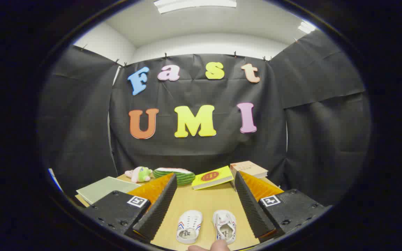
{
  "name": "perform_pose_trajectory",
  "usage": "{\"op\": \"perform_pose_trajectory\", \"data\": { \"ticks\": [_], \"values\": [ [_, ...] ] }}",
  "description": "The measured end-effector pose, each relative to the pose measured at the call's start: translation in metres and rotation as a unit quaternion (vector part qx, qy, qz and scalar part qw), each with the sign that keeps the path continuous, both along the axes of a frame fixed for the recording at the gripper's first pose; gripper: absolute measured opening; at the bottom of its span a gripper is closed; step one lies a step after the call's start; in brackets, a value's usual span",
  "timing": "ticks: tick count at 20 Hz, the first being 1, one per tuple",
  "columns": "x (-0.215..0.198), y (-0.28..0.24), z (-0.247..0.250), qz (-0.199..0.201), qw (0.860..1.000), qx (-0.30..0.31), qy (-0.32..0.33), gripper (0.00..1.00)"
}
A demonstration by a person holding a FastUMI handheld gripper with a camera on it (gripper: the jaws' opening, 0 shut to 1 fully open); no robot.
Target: Open the storage box then place both shoes into the box .Put the left shoe in first, then the right shoe, with the right side of both shoes facing outward in a uniform manner.
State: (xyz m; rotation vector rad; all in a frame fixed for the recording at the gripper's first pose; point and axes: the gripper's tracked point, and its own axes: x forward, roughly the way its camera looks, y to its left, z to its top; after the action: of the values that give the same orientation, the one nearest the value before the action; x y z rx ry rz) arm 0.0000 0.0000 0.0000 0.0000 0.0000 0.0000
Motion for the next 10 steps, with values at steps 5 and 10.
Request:
{"op": "perform_pose_trajectory", "data": {
  "ticks": [5,10],
  "values": [
    [0.0015,0.0042,-0.0052,0.008,1.0,0.011,0.014,1.0],
    [0.0017,0.0083,-0.009,0.021,0.999,0.023,0.02,1.0]
  ]
}}
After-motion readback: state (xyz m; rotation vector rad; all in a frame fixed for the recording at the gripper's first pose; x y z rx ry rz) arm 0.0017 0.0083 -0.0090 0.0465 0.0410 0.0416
